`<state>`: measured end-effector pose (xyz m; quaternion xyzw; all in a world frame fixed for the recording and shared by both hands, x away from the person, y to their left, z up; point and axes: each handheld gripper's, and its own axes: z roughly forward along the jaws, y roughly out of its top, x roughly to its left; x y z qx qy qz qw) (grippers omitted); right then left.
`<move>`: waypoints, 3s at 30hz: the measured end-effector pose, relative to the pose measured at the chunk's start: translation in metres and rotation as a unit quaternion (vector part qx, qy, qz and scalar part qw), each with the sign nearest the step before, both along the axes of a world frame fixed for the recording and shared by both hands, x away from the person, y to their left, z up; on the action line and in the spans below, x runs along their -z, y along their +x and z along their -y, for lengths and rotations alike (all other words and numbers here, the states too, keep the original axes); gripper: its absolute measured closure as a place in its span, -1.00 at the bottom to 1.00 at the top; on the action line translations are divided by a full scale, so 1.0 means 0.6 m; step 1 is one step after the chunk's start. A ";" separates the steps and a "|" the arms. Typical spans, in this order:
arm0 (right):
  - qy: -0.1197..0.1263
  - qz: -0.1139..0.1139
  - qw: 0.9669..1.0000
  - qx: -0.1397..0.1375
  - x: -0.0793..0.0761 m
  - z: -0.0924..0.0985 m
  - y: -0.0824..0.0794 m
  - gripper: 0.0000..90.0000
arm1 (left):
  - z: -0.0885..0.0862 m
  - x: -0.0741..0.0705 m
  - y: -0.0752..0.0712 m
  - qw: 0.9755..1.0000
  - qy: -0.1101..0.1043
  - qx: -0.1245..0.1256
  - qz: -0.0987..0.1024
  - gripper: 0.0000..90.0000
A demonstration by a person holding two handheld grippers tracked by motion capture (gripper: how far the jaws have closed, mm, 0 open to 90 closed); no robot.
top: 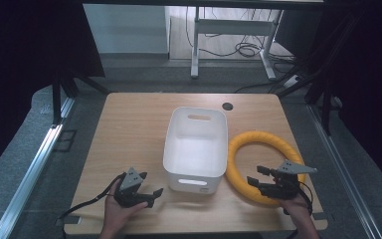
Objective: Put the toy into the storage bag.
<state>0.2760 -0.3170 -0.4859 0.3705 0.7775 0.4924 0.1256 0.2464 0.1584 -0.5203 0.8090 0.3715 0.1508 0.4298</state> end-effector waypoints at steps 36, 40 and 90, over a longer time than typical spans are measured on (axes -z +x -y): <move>-0.139 -0.046 0.988 -0.056 -0.058 -0.012 0.034 -0.22 | 0.011 0.019 -0.005 1.000 0.025 0.008 0.005 -0.60; -0.158 -0.058 0.983 -0.068 -0.063 -0.014 0.039 -0.22 | 0.012 0.022 -0.004 1.000 0.028 0.012 0.002 -0.59; -0.328 -0.224 0.902 -0.169 0.018 -0.101 0.071 0.13 | 0.018 0.031 -0.002 0.999 0.040 0.011 -0.004 -0.58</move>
